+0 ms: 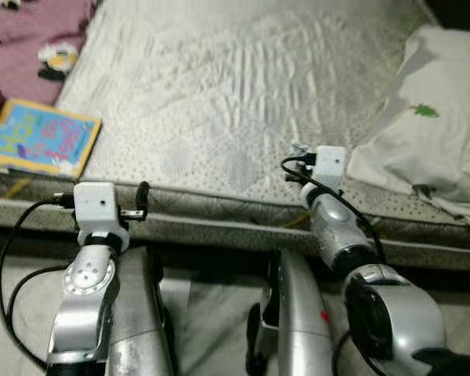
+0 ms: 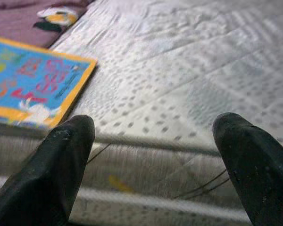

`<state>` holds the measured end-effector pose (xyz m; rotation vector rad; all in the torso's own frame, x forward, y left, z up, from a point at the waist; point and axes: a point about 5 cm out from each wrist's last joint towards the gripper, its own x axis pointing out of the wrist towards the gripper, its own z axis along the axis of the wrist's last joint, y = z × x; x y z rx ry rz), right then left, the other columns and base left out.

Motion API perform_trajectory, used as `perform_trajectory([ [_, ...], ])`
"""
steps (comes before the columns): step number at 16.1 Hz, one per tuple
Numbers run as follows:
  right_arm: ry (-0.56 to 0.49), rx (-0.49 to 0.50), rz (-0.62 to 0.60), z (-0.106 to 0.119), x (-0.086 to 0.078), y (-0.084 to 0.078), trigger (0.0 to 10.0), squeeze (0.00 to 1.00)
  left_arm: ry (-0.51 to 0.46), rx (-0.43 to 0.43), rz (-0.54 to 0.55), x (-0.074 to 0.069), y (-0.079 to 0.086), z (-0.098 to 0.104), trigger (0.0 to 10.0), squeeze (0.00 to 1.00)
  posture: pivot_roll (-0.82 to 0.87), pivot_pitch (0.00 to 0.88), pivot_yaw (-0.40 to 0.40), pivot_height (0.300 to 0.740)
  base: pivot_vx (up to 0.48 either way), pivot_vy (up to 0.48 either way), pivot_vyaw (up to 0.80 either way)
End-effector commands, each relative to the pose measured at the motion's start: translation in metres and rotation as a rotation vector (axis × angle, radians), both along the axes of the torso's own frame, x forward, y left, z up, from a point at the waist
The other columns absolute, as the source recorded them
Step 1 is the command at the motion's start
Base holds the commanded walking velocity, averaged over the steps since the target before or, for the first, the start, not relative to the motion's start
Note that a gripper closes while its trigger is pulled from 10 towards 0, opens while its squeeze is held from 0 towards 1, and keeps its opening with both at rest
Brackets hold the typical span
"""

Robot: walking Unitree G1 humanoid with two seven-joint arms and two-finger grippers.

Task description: Clean up the room

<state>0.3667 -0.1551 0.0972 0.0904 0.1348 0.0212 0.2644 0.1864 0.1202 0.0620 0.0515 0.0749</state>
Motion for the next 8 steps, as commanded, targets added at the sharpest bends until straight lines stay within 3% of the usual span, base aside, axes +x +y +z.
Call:
perform_trajectory([
  [1, -0.014, 0.020, -0.023, 0.000, -0.004, -0.012, 0.0, 0.00, -0.013, -0.023, -0.026, 0.004, -0.004, 0.002, 10.0, 0.00, 0.07, 0.028, -0.075, 0.505, 0.000, 0.000, 0.00],
  [3, -0.051, 0.027, -0.046, -0.001, -0.021, -0.030, 0.0, 0.00, -0.051, -0.052, -0.057, 0.018, -0.013, 0.011, 10.0, 0.00, 0.04, 0.000, -0.061, 0.505, 0.000, 0.000, 0.00],
  [5, -0.056, 0.021, -0.061, -0.004, -0.031, -0.036, 0.0, 0.00, -0.065, -0.053, -0.076, 0.026, -0.017, 0.012, 10.0, 0.00, 0.02, 0.000, -0.045, 0.505, 0.000, 0.000, 0.00],
  [6, -0.070, 0.022, -0.061, -0.004, -0.045, -0.037, 0.0, 0.00, -0.067, -0.062, -0.077, 0.029, -0.016, 0.010, 10.0, 0.00, 0.01, 0.000, -0.037, 0.505, 0.000, 0.000, 0.00],
  [8, -0.114, 0.055, -0.061, 0.002, -0.055, -0.035, 0.0, 0.00, -0.063, -0.065, -0.075, 0.029, -0.015, 0.007, 10.0, 0.00, -0.01, 0.000, -0.030, 0.505, 0.000, 0.000, 0.00],
])
